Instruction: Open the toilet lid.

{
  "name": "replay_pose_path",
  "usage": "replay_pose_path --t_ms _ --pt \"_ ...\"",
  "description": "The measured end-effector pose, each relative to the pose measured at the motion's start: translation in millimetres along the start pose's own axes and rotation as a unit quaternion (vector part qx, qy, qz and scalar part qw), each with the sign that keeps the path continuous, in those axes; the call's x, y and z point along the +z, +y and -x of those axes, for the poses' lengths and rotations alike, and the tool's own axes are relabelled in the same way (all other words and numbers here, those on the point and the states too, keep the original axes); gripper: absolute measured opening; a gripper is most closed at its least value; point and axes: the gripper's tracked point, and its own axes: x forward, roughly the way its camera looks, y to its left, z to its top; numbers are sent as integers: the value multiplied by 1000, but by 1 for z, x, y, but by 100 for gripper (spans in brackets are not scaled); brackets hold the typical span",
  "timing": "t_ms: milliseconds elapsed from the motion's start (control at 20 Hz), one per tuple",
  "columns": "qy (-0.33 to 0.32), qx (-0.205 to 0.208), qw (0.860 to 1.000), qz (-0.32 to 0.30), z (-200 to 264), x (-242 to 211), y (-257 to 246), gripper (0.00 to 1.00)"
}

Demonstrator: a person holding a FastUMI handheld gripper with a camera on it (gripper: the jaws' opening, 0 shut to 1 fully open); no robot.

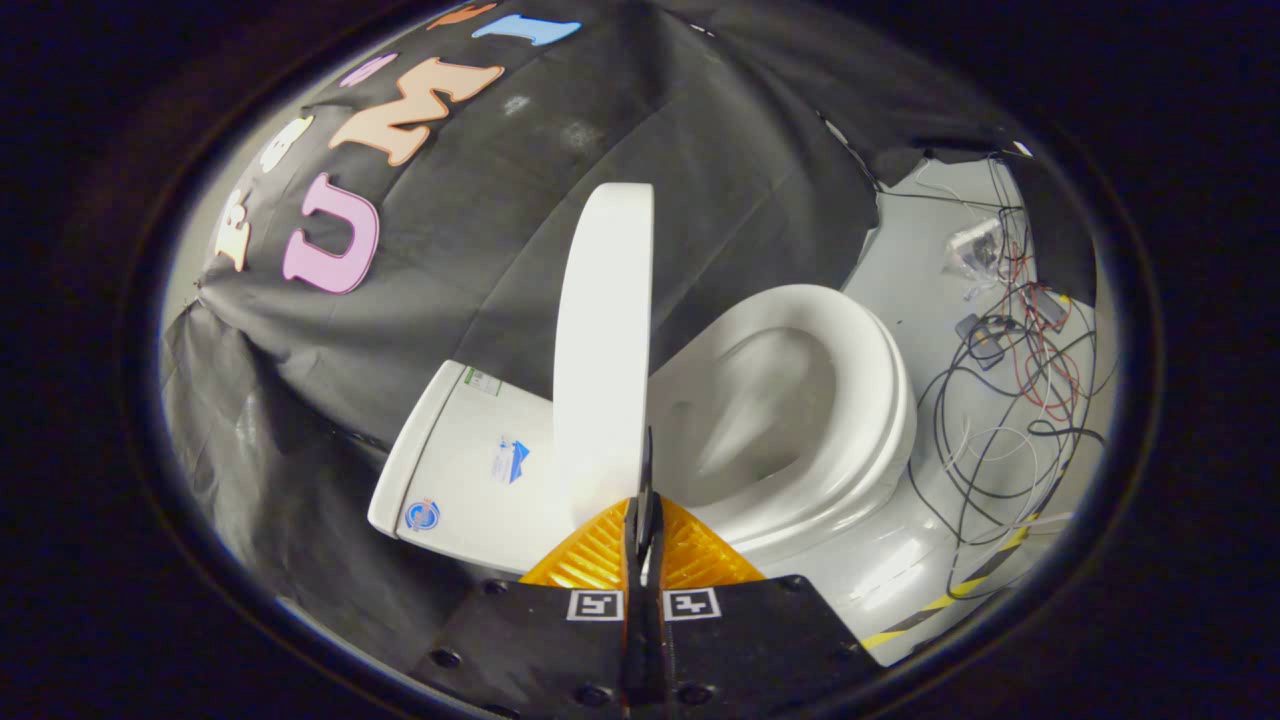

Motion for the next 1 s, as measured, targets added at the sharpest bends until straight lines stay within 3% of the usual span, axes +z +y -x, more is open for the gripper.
replay_pose_path --t_ms 300,1000 --pt "-6 -36 998 41 3 2 25 0" --pt "-25 -67 986 150 5 1 88 1"
